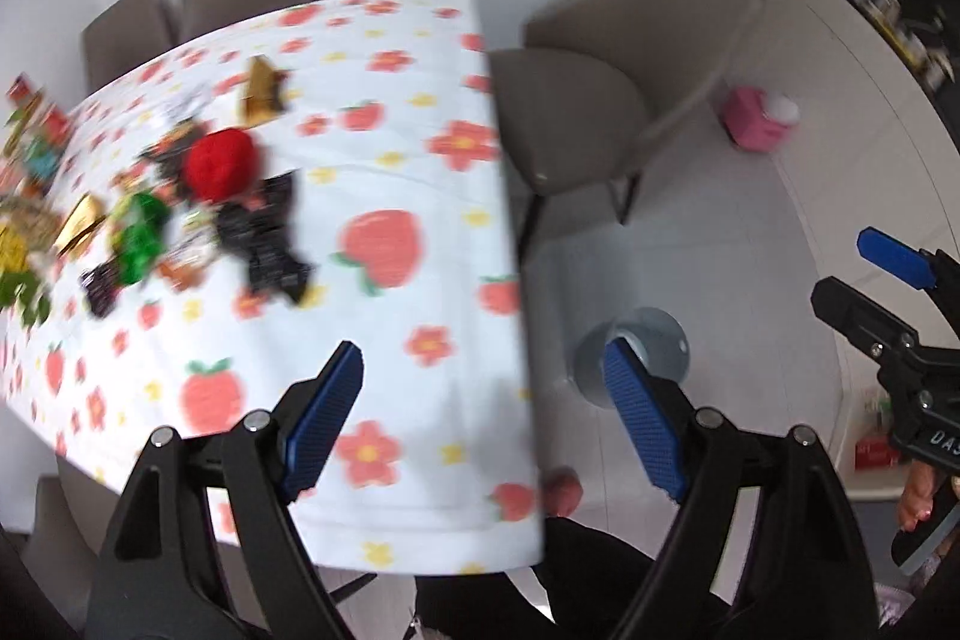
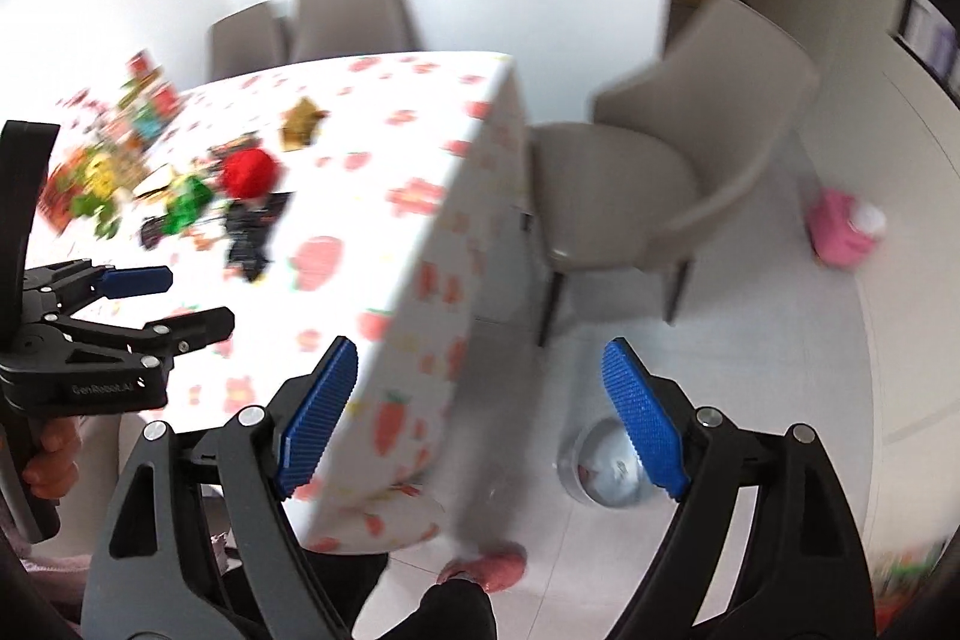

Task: Collect trash
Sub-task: 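Move both open tools back over the table, then grasp the orange snack pouch with the left tool while the right tool grasps the black plastic bag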

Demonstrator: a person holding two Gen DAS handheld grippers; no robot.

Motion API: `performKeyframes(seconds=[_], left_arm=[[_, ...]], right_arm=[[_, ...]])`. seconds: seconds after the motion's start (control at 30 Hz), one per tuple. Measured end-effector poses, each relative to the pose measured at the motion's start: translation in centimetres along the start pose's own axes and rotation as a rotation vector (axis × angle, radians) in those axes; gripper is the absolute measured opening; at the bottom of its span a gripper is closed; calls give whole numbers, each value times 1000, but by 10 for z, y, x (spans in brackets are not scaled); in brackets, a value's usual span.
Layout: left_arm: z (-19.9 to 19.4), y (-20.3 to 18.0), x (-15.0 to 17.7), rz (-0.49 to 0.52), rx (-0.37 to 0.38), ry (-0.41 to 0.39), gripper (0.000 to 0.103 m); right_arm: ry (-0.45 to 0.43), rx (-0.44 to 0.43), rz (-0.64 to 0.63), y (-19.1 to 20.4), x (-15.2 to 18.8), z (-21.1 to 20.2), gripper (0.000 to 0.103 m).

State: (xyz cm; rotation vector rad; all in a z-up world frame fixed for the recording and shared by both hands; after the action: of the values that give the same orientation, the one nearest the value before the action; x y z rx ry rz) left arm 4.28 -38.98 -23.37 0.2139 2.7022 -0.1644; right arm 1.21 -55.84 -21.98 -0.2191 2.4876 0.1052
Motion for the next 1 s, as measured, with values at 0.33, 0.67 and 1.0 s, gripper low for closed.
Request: performKeyframes(seconds=[0.33,0.67,1.0], left_arm=[[-66,174,-32,-78,-79,-105,82],[-104,280,-72,-2,-75,-169,82],[-115,311,-76,-40,-46,-172,82]], right_arm=[[-28,-73,-112,161,-81,16,81],[-56,-76,-71,278,-150,21,81],[-44,-85,-137,312,-178,22,81]])
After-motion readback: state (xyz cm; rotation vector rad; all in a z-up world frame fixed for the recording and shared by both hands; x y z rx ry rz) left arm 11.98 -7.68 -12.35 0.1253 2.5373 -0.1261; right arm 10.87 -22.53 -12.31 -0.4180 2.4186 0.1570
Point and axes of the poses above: each gripper's, at about its wrist camera, not at the fingertips, and z roughly the way its jaws point, y to its left, x to its underside, the point moved 9 cm from there along z, roughly the way its jaws point, and after that the axes turned 8 degrees about -z, right-handed, at the moved point
